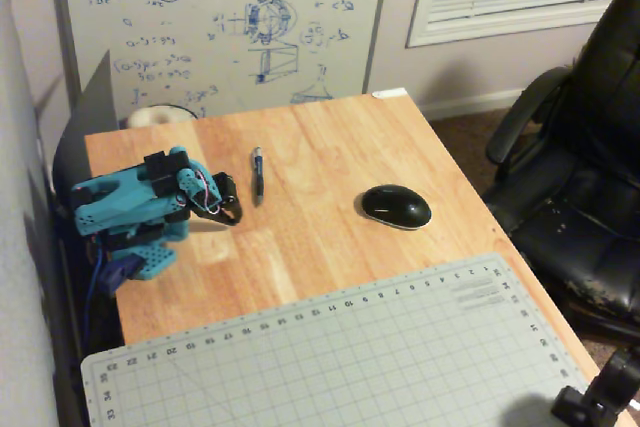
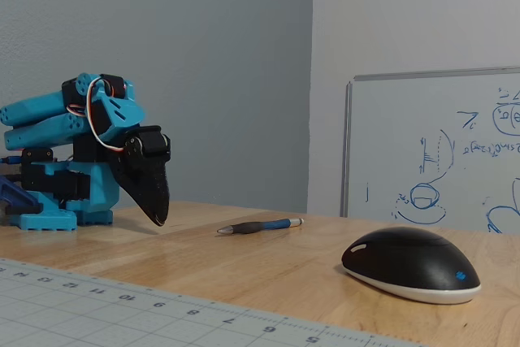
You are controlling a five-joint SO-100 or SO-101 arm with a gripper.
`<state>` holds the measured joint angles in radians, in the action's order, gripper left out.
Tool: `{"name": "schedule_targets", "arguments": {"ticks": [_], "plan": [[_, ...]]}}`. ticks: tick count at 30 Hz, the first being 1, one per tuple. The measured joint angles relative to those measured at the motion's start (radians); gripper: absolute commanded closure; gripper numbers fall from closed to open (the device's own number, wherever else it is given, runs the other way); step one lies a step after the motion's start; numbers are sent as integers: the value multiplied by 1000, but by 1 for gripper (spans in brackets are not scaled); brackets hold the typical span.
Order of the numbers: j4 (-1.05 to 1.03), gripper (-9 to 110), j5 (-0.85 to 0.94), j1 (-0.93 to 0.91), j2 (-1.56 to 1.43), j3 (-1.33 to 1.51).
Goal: Touch the pen.
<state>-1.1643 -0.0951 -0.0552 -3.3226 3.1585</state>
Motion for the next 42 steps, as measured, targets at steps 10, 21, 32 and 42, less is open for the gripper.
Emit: {"name": "schedule_targets", "arguments": {"ticks": [10, 21, 32, 42], "plan": [[117, 101, 0, 207, 91, -94], [196, 101, 0, 360, 953, -678], [204, 101, 0, 453, 1595, -1126], [209, 101, 0, 453, 1758, -1227]]}}
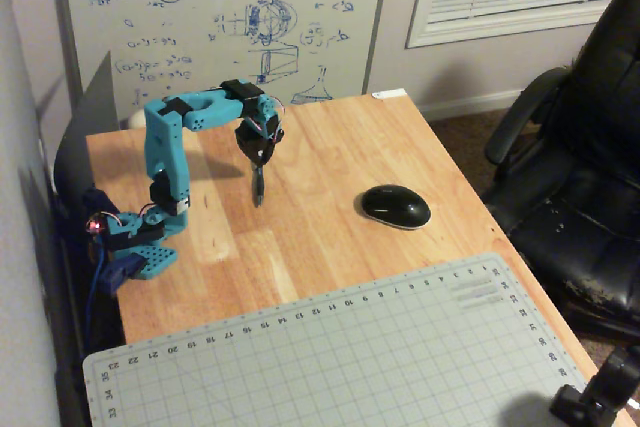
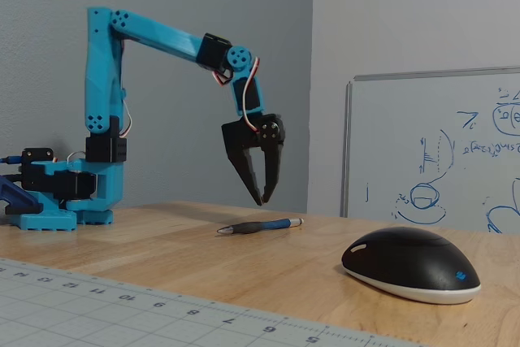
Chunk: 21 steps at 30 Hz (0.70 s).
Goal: Touch the pen.
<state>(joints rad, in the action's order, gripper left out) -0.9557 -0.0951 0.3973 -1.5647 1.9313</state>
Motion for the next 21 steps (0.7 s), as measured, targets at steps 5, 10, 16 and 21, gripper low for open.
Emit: {"name": "schedule_targets", "arguments": {"ticks": [5, 10, 16, 21], "plan": [[0, 101, 0, 0, 57, -12], [0, 101, 0, 0, 81, -12], [0, 101, 0, 0, 101, -12], [0, 101, 0, 0, 101, -18]]}}
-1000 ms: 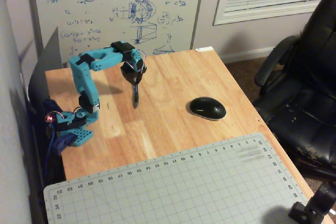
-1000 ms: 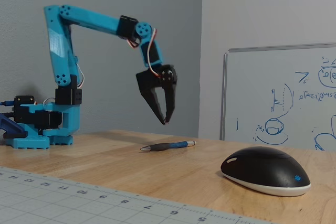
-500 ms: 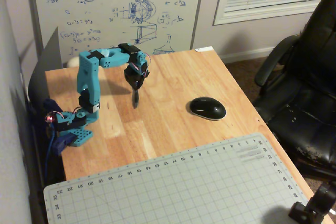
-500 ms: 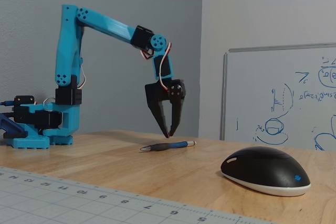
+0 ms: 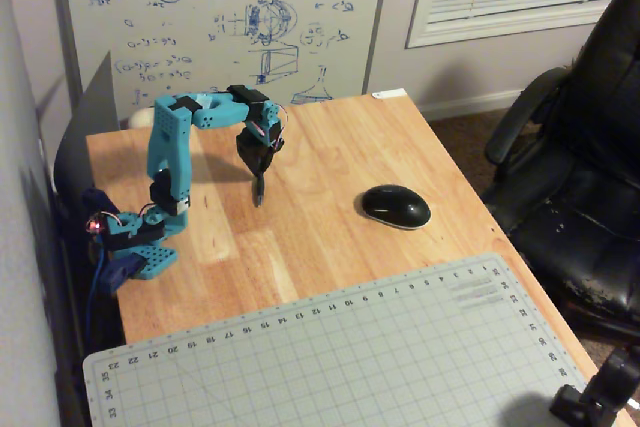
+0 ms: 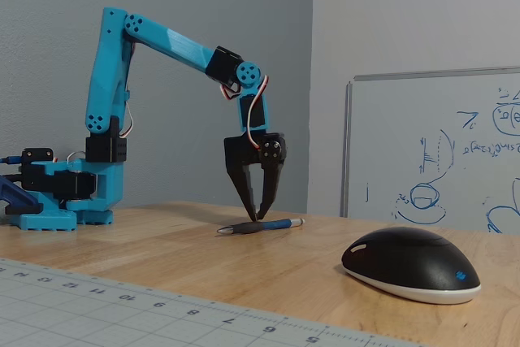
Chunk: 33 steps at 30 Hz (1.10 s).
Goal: Touch the pen.
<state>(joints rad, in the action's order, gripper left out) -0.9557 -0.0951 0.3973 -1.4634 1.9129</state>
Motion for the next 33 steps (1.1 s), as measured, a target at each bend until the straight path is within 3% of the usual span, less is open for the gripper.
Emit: {"name": "schedule_targets", "arguments": {"ticks": [33], "plan": [[52, 101, 0, 0, 31, -34]]}}
